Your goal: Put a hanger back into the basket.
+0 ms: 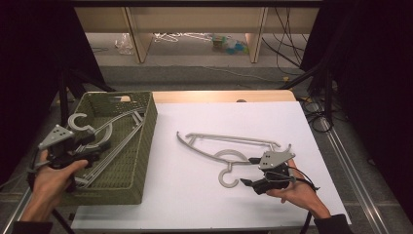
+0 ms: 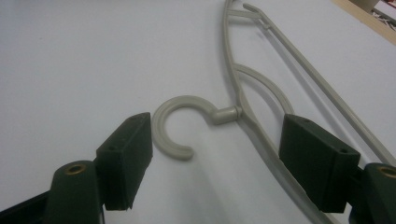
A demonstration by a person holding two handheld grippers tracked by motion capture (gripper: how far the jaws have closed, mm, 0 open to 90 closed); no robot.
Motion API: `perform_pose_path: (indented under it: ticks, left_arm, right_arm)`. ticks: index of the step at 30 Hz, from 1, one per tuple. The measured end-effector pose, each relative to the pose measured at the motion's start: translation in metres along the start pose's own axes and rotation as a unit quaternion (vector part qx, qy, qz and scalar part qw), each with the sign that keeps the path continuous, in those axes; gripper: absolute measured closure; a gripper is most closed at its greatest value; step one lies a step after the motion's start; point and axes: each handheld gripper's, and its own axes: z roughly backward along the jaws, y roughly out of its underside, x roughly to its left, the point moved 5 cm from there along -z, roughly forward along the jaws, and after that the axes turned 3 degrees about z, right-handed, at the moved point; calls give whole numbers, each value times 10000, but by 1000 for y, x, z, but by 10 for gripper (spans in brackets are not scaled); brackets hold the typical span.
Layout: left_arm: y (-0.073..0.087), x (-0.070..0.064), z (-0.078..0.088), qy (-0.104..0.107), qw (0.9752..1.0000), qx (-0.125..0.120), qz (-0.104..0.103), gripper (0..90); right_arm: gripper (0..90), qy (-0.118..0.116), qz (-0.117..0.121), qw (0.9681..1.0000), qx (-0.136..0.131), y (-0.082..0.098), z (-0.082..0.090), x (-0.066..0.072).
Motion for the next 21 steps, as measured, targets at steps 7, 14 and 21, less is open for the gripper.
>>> perform_pose_path:
  ticks: [7,14,21]
  left_arm:
    - [10,-66,-6,884,9952,-424,35,234]
    - [26,-111,-16,1237,9912,-377,-288,166]
    - [56,-149,-26,1500,9862,-143,-687,163]
  right_arm:
    - [244,67,-115,9999,-39,2,0,-4]
    - [199,277,-271,9992,-100,3,4,-9]
    - [179,324,-253,9990,-189,1,4,-8]
